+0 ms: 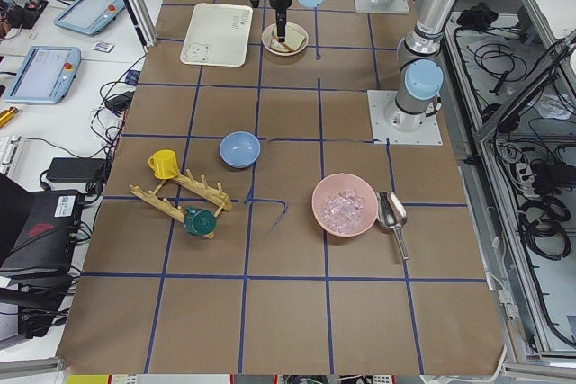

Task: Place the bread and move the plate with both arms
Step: 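Reach the left gripper to the plate rim while the right gripper withdraws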

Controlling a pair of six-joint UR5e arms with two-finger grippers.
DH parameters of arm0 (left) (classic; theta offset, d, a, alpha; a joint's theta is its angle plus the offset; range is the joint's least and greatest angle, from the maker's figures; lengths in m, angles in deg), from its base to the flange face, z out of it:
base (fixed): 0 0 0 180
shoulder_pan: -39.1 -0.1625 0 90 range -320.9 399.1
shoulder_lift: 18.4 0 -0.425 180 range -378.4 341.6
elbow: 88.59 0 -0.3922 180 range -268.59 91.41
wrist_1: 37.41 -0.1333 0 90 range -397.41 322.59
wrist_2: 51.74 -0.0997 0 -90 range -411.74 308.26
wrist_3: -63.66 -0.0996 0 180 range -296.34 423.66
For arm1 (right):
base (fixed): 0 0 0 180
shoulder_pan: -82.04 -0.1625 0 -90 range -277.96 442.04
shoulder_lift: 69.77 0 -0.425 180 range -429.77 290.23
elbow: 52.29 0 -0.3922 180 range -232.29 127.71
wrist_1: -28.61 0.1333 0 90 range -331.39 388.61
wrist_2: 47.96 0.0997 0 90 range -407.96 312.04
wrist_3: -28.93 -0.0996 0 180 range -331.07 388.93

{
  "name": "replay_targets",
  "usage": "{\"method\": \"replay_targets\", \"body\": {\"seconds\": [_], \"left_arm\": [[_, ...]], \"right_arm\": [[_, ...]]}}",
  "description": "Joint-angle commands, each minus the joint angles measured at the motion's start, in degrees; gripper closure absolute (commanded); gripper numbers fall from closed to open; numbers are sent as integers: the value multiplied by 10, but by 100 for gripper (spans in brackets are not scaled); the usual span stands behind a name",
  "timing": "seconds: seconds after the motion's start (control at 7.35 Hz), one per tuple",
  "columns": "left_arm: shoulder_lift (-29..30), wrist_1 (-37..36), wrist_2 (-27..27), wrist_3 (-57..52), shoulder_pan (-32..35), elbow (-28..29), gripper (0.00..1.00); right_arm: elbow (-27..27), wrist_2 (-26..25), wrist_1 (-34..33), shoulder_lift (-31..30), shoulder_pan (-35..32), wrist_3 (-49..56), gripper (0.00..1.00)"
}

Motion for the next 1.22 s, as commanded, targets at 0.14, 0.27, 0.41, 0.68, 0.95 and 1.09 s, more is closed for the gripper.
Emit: {"method": "replay_targets", "body": {"seconds": [0.14, 0.27, 0.41, 0.68, 0.95, 1.09], "left_arm": [[90, -109, 41, -37, 6, -8, 0], [109, -115, 41, -34, 7, -8, 2], [121, -121, 42, -31, 16, -8, 2], [135, -124, 41, -27, 28, -8, 9], [146, -126, 41, -27, 31, -8, 24], [151, -133, 41, -25, 32, -8, 25]], "right_arm": [[-2, -7, 7, -11, 11, 2, 0], [-2, -1, 8, -11, 29, 2, 0], [-2, 2, 11, -20, 35, 1, 0], [-3, 2, 22, -32, 34, 0, 0], [-4, 21, 25, -39, 34, 0, 0], [-4, 21, 29, -40, 34, 1, 0]]}}
